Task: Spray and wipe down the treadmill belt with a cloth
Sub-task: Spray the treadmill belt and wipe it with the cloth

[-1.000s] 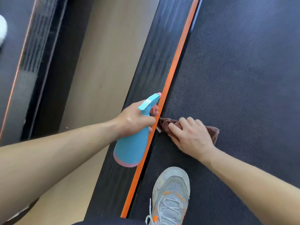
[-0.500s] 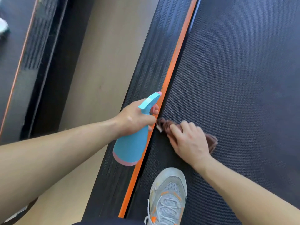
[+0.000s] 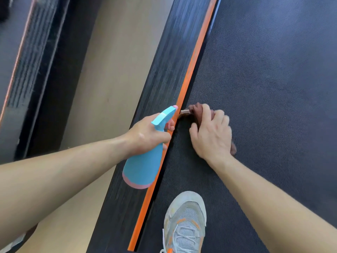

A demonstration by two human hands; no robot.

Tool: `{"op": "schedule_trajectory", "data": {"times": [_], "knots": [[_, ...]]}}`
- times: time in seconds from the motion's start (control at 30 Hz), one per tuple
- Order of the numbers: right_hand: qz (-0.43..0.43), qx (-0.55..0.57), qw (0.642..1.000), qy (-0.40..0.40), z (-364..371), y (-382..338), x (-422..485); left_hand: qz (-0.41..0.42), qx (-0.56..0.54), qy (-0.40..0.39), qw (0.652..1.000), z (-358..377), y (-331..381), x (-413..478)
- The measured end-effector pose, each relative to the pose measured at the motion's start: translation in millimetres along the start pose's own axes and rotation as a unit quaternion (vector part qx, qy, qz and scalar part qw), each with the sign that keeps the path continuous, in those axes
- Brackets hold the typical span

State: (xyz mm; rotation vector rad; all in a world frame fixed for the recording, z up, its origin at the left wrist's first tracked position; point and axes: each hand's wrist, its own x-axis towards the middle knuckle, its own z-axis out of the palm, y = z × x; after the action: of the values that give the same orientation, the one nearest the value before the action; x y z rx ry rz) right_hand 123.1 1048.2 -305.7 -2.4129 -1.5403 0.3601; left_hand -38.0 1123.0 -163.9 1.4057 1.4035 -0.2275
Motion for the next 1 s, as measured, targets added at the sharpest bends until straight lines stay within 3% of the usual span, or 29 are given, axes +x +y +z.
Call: {"op": "schedule_trajectory", "data": {"times": [0.1,0.23,0.4,0.67,0.83,1.0], "knots": [[-0.064,0.027,0.998,-0.001,-9.2,21.2,-36.4,0.000,0.003,-0.004,1.000,0.1,0.8,0.0],[-0.224,-0.037,0.973,0.031,-6.6,52.5,-30.6,-0.001,0.006,-0.004,1.000,-0.5,-0.3,-1.4],[-0.325,-0.021,0.945,-0.023,2.0,46.9,-7.1,0.004,-0.022,0.001,1.000,-1.9,-2.4,-0.8],[-0.329,0.029,0.944,0.011,7.3,31.2,-25.6,0.011,-0.040,0.012,0.999,-5.3,10.3,2.7],[-0.194,0.007,0.975,0.105,10.4,16.4,39.0,0.007,-0.065,0.017,0.998,-6.4,12.7,7.2],[-0.056,-0.023,0.993,0.098,9.4,0.5,95.3,0.003,-0.067,0.024,0.997,-8.5,3.6,6.4]]}}
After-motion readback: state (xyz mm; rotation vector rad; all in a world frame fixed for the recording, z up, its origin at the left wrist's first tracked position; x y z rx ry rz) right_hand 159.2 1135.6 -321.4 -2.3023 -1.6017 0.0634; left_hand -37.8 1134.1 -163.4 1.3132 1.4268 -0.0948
